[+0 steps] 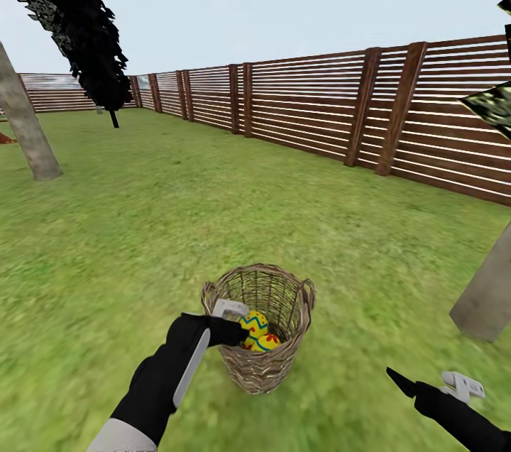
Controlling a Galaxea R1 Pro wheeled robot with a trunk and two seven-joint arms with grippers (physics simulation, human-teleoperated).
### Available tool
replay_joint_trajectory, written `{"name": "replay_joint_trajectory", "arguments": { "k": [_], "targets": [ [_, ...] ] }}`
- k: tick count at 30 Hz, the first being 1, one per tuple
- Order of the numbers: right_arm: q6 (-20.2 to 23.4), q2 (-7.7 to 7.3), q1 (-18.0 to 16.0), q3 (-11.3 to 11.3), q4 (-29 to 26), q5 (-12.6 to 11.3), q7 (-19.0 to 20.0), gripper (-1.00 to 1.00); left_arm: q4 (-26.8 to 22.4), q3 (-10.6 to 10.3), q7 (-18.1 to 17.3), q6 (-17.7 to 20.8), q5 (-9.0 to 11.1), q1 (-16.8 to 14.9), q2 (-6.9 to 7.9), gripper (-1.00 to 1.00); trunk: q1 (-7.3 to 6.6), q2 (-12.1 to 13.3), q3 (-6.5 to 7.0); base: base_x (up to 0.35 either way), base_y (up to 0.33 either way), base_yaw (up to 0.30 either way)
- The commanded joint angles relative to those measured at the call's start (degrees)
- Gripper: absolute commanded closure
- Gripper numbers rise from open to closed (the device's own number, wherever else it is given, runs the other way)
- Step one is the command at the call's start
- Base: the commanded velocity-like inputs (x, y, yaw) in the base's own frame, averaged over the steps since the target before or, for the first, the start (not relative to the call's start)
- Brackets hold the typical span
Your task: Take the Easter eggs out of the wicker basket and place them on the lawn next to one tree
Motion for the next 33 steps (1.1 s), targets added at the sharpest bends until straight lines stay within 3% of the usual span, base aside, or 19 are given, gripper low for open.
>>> {"name": "replay_joint_trajectory", "arguments": {
  "k": [1,14,33],
  "targets": [
    [0.40,0.00,0.00,-0.04,-0.06,-0.29,0.03,-1.00,0.05,0.04,0.11,0.29,0.36,-0.10,-0.02,-1.00,-0.01,-0.02,-0.05,0.000,0.000,0.000],
    [0.29,0.36,0.00,-0.02,0.01,-0.19,0.15,-1.00,-0.13,0.19,0.17,0.47,0.59,-0.17,0.02,-1.00,-0.01,-0.02,0.00,0.000,0.000,-0.010],
    [0.24,0.48,0.00,0.78,0.11,-0.14,0.01,-1.00,-4.55,0.07,-0.03,0.19,0.71,0.04,0.06,-1.00,-0.01,-0.02,0.98,0.046,0.034,-0.190]
  ]
}}
